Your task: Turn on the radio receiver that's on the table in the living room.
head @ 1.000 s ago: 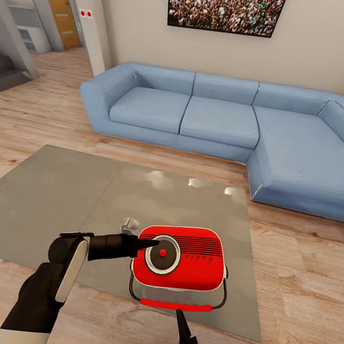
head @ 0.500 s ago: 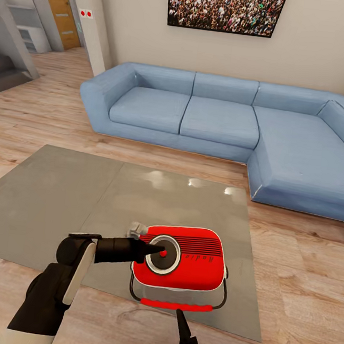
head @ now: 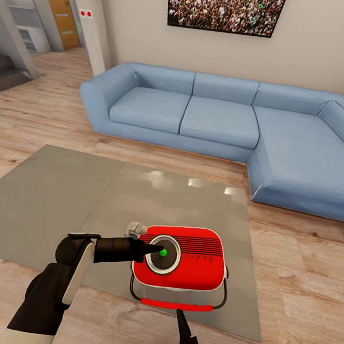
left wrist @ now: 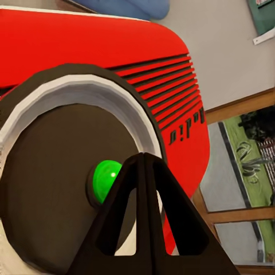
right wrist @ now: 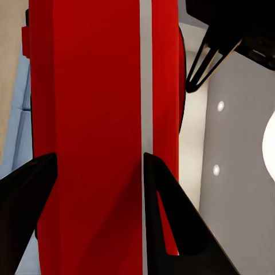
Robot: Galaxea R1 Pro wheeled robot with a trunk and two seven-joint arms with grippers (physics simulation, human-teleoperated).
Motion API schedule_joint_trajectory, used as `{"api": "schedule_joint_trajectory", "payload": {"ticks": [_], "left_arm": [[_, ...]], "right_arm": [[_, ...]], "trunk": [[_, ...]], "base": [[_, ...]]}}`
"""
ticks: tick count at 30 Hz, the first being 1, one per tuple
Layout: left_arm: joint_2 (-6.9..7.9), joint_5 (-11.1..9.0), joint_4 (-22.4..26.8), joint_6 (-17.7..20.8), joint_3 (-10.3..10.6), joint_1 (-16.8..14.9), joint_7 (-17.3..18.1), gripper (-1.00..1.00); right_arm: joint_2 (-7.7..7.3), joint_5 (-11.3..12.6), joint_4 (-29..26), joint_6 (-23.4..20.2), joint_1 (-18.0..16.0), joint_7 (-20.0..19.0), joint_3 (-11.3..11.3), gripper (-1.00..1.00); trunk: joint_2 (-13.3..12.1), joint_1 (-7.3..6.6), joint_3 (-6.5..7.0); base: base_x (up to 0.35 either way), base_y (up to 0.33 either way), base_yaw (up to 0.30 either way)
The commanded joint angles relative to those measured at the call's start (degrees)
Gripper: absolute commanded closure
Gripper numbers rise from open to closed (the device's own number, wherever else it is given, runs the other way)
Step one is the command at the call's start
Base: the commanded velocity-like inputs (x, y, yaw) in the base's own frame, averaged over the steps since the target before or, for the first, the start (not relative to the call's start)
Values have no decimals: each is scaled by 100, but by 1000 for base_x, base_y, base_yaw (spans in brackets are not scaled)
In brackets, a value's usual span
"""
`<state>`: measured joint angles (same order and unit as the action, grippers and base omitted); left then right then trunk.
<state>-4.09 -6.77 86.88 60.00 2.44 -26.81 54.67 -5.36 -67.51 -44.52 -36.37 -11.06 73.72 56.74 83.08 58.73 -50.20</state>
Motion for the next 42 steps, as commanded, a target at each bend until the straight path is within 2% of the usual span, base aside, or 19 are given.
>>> {"api": "schedule_joint_trajectory", "payload": {"ticks": [1, 6, 9, 14, 20, 22, 23, 26, 27, 29, 30, 31, 33, 34, 35, 37, 39, 42], "left_arm": [[-1, 0, -7, 0, -2, 0, 0, 100], [-11, -7, -80, 0, -6, 0, 0, 100], [-33, -95, -46, 0, 18, 0, 1, 100], [-293, -582, 42, 0, 66, -24, 2, 100], [-338, -1037, 88, 0, 71, -159, 4, 100], [-336, -1125, 90, 0, 72, -169, 3, 100], [-332, -1166, 91, 0, 73, -173, 4, 100], [-330, -1188, 92, 0, 73, -175, 1, 100], [-326, -1192, 90, 0, 73, -175, 3, 100], [-323, -1193, 87, 0, 73, -175, 2, 100], [-321, -1193, 85, 0, 73, -176, 1, 100], [-318, -1193, 84, 0, 73, -176, 0, 100], [-314, -1194, 84, 0, 73, -176, 2, 100], [-313, -1195, 80, 0, 73, -176, 1, 100], [-312, -1195, 74, 0, 73, -176, 1, 100], [-310, -1195, 68, 0, 70, -176, 0, 100], [-302, -1198, 60, 0, 66, -176, 0, 100], [-295, -1203, 46, 0, 58, -176, 0, 100]], "right_arm": [[0, -16, -4, -19, -1, 4, 4, 100], [-5, -16, -2, -19, -1, 2, 4, 100], [-8, -10, 18, -12, -1, -36, -9, 100], [-14, -8, 24, 12, -1, -210, -71, 100], [-23, 1, 14, 20, -1, -497, -101, 100], [-34, 127, 2, 23, -1, -551, -112, 100], [-44, 392, -7, 29, -1, -589, -113, 100], [-59, 856, -171, 56, -1, -720, -116, 100], [-72, 1064, -527, 69, -1, -1016, -133, 100], [-112, 1191, -1100, 58, -1, -1509, -250, 100], [-272, 1250, -2005, 23, 3, -2354, -615, 100], [-354, 1246, -2443, -9, 4, -2818, -827, 100], [-456, 1121, -3153, -104, 5, -3644, -1203, 100], [-482, 989, -3410, -145, 6, -3957, -1355, 100], [-497, 742, -3665, -187, 5, -4306, -1564, 100], [-492, 464, -3833, -208, 5, -4632, -1828, 100], [-497, 301, -4008, -217, 1, -5043, -2106, 100], [-498, 238, -4313, -221, -44, -5955, -2557, 100]], "trunk": [[0, 0, 0], [0, 0, 0], [0, 0, 0], [0, 0, 0], [0, 0, 0], [0, 0, 0], [0, 0, 0], [0, 0, 0], [0, 0, 0], [0, 0, 0], [0, 0, 0], [0, 0, 0], [0, 0, 0], [0, 0, 0], [0, 0, 0], [0, 0, 0], [0, 0, 0], [0, 0, 0]], "base": [[0, 0, 0], [0, 0, 0], [0, 0, 0], [0, 0, 0], [0, 0, 0], [0, 0, 0], [0, 0, 0], [0, 0, 0], [0, 0, 0], [0, 0, 0], [0, 0, 0], [0, 0, 0], [0, 0, 0], [0, 0, 0], [0, 0, 0], [0, 0, 0], [0, 0, 0], [0, 0, 0]]}}
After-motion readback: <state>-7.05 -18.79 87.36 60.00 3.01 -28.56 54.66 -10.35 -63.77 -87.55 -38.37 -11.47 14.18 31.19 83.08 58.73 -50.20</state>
